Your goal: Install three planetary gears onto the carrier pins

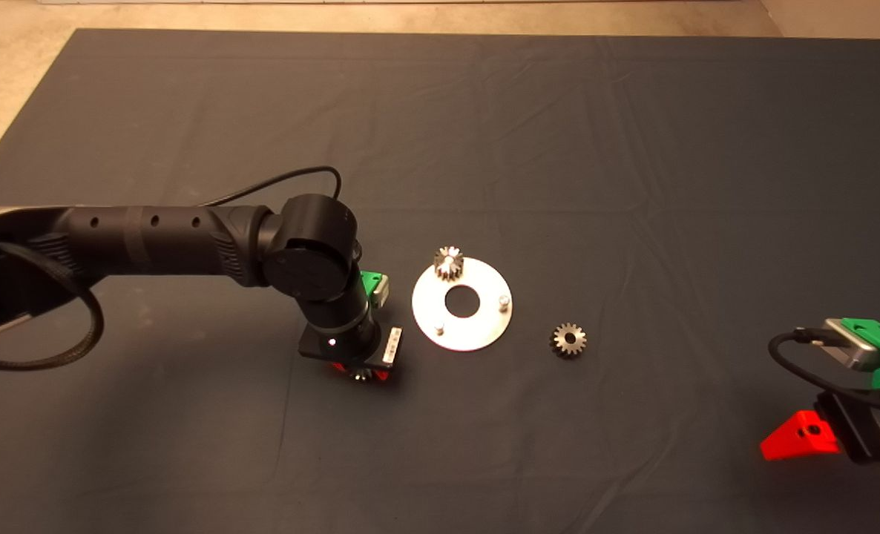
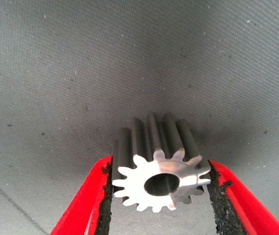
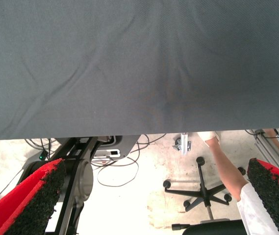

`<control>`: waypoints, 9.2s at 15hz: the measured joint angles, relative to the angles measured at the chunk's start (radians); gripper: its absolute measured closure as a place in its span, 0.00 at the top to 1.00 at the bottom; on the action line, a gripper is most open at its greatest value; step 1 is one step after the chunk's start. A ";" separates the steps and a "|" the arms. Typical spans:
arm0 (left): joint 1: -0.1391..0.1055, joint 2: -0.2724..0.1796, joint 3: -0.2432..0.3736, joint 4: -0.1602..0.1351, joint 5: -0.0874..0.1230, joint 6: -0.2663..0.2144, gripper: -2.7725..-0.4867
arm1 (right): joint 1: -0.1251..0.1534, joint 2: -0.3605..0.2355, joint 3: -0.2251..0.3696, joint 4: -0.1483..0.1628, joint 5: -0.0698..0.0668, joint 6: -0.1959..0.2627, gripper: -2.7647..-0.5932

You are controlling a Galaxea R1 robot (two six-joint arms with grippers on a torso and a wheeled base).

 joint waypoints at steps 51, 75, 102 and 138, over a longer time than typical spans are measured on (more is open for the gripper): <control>-0.143 0.175 -0.098 0.009 0.018 -0.074 0.16 | 0.000 -0.008 0.000 0.002 0.000 0.000 0.99; -0.167 0.286 -0.170 -0.081 -0.016 -0.094 0.16 | 0.000 -0.014 0.000 0.002 0.000 0.000 0.99; -0.154 0.248 -0.162 -0.083 0.016 -0.094 0.16 | -0.006 -0.014 0.000 0.002 -0.001 0.000 0.99; -0.120 0.288 -0.201 -0.076 0.019 -0.092 0.16 | -0.006 -0.014 0.000 0.002 -0.001 0.000 0.99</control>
